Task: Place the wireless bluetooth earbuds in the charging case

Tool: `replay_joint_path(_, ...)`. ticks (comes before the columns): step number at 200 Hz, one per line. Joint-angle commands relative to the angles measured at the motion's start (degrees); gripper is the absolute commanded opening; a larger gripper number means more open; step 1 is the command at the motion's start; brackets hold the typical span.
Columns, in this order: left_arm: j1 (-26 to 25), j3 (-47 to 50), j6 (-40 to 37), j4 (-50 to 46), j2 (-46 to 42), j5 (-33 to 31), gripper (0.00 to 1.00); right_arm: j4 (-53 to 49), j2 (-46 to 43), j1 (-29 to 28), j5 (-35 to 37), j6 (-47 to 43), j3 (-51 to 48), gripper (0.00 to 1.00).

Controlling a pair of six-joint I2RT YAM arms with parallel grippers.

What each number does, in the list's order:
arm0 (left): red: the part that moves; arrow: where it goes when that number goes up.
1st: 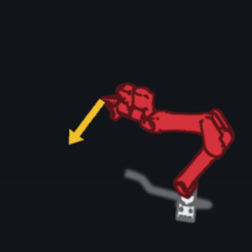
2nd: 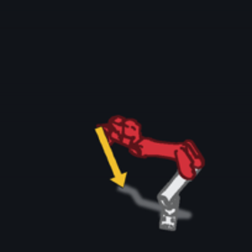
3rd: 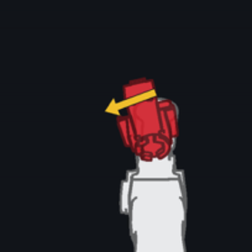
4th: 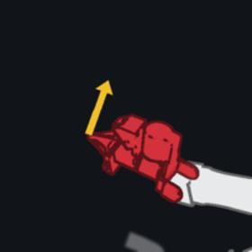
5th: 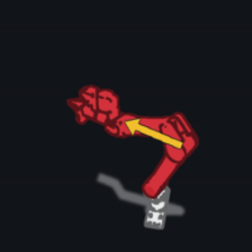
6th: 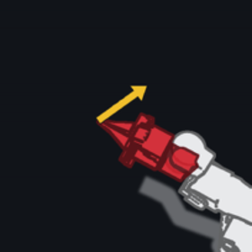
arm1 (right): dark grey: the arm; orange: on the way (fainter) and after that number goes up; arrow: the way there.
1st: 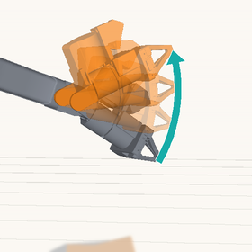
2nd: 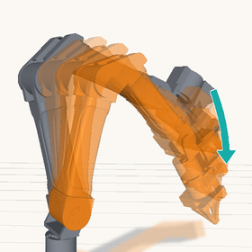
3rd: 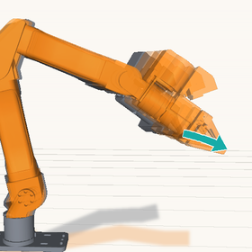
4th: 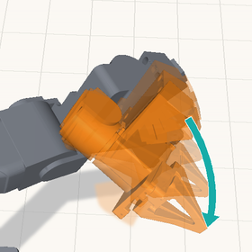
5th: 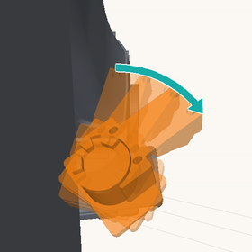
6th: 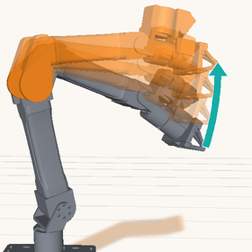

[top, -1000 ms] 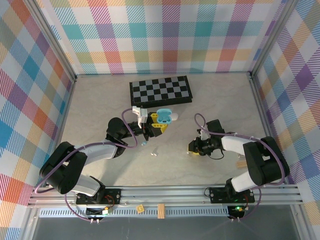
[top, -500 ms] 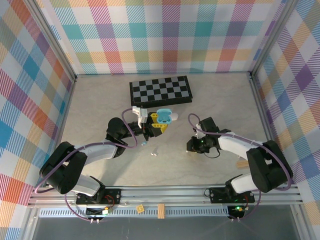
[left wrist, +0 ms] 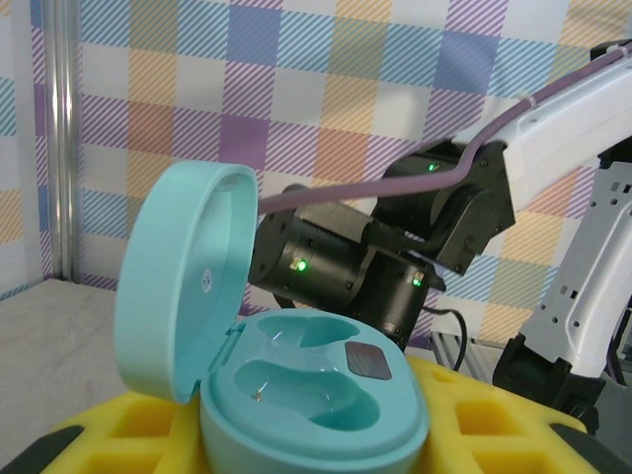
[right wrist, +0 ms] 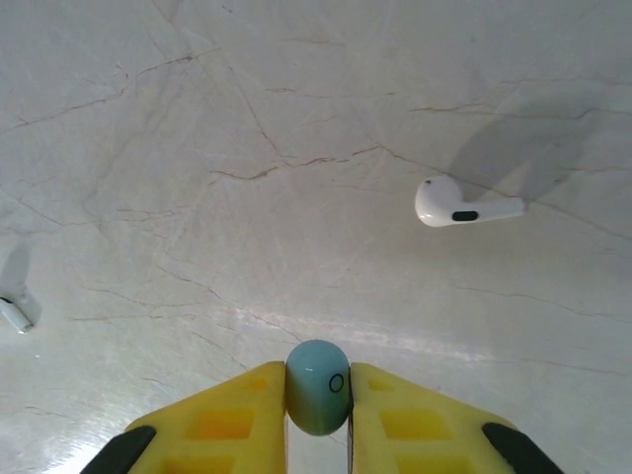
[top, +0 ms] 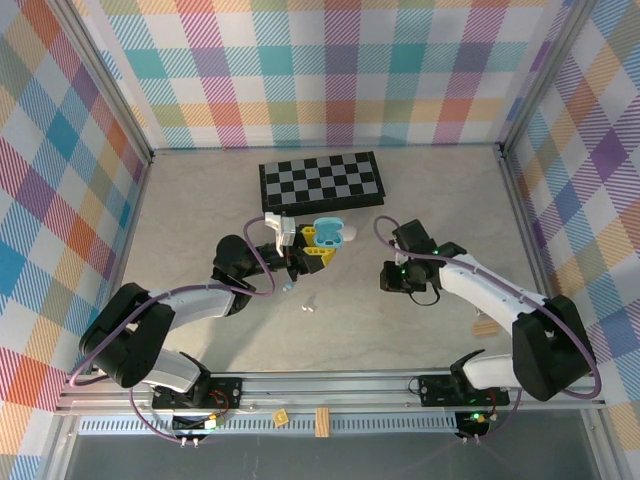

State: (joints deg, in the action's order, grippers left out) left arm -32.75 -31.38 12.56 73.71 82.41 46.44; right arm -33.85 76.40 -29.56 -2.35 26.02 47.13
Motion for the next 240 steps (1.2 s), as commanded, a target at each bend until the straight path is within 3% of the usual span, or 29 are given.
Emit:
replay_joint_path(1,0.58,-1.19,-0.79,2.95,1.22,0.58,0.39,-8.25,1.81,-1.88,7.36,-1.74,4.28,0.20)
replay_joint_path(67,0.75,-1.49,-1.17,2.59,2.38,-0.02,0.39,-16.87,7.12,-6.34,17.67,-4.25,12.35,0.20)
replay_joint_path(118,2.24,-0.52,-1.79,0.78,1.14,-0.82,0.39,-18.00,7.74,-8.64,21.30,-5.53,14.08,0.20)
replay_joint_path(181,2.61,-0.62,-8.78,-10.46,-2.09,-1.26,0.38,-2.89,-9.47,-8.88,7.88,-11.51,9.37,0.18)
replay_joint_path(240,2.46,-1.12,-9.22,-13.64,-4.21,1.35,0.38,6.81,-16.17,-8.99,-7.39,-21.10,11.40,0.18)
